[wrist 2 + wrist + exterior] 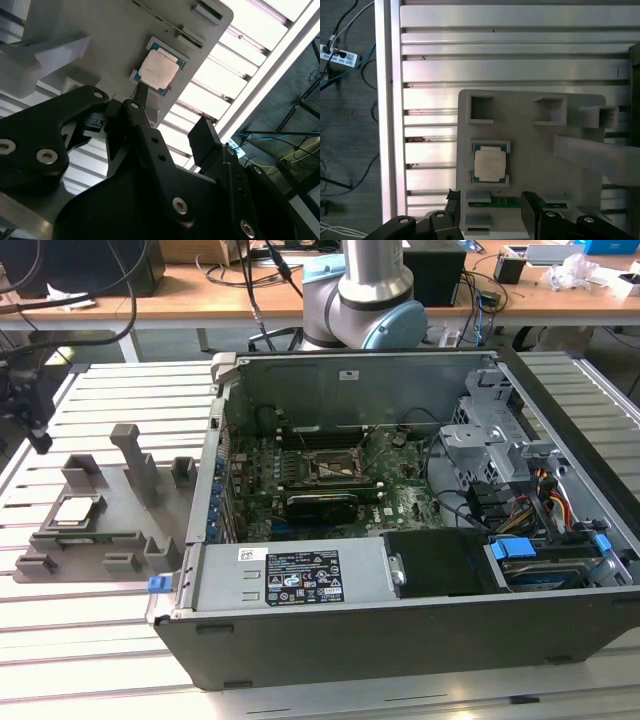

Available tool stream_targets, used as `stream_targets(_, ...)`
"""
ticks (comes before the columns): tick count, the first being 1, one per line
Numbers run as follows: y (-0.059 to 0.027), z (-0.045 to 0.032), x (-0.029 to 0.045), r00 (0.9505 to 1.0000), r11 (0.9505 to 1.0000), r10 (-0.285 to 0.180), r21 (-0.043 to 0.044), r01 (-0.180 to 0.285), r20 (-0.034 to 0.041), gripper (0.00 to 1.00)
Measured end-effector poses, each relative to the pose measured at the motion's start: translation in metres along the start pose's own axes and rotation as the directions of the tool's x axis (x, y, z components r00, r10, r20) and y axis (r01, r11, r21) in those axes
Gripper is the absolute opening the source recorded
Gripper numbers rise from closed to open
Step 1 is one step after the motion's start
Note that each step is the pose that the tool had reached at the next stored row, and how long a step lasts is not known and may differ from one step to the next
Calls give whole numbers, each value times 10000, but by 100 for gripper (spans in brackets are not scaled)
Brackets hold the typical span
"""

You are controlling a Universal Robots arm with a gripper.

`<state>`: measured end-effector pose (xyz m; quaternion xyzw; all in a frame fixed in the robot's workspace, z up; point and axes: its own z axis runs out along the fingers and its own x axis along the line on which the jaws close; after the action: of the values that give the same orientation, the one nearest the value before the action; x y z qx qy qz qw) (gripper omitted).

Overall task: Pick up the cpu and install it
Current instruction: 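Pick up the cpu and move it towards the insertion slot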

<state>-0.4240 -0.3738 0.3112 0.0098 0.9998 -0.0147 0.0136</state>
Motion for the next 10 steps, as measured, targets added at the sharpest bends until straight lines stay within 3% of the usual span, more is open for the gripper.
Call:
stream_targets(2, 1, 18, 1, 10000, 10000, 1, 0, -1, -1, 60)
stream_targets(6, 5, 146, 4, 10000, 10000, 2, 0, -2, 0, 60)
stream_targets(10, 6, 188, 5, 10000, 10000, 1, 0, -1, -1, 60)
